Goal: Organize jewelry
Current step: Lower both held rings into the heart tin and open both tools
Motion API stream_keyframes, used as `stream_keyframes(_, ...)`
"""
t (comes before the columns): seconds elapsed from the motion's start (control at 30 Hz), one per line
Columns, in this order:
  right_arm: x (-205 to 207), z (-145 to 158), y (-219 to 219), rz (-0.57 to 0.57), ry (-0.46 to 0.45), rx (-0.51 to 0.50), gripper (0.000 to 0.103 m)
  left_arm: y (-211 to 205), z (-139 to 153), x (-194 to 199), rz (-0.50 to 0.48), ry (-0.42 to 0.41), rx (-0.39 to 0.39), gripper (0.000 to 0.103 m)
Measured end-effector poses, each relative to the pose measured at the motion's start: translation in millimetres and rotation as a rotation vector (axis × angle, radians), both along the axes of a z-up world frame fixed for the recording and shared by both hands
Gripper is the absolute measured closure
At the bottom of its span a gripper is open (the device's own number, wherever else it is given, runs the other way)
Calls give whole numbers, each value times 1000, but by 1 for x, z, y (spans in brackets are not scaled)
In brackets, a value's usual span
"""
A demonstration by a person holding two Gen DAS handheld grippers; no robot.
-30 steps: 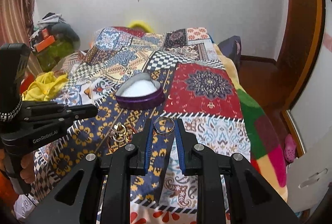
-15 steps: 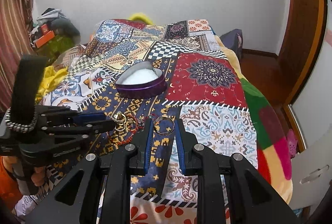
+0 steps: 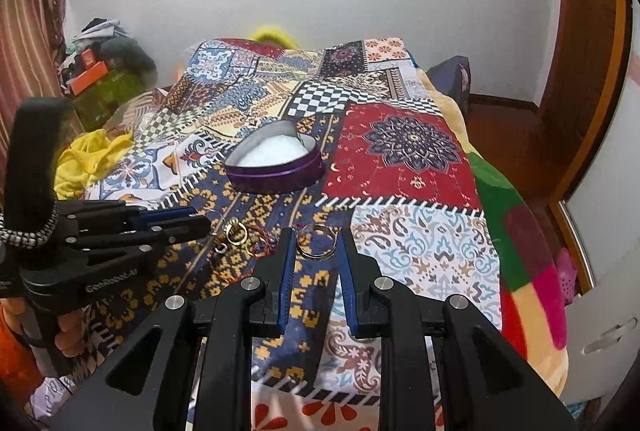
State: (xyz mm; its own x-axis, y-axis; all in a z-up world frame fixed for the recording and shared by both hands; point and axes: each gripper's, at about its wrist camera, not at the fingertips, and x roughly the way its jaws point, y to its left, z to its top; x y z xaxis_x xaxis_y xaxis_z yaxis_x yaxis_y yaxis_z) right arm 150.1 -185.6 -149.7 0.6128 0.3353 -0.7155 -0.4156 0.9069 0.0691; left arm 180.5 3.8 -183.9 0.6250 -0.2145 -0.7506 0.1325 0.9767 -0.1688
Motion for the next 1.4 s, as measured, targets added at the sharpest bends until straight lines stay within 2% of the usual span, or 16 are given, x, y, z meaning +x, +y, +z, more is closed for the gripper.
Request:
stream_keyframes(0.23, 9, 8, 13, 14, -24, 19, 84, 15, 25, 7, 19, -66, -2, 88)
stream_keyframes(0.6, 32, 16, 33, 27, -65, 25, 84, 33, 34, 38, 40, -102, -17, 88)
stream_keyframes(0.97, 71, 7, 50, 83, -39, -5, 84, 36, 16, 67, 15, -56, -31, 88)
stream_keyframes(1.4, 100, -17, 66, 188, 72, -59, 84, 30, -4, 92, -23, 5, -51, 88)
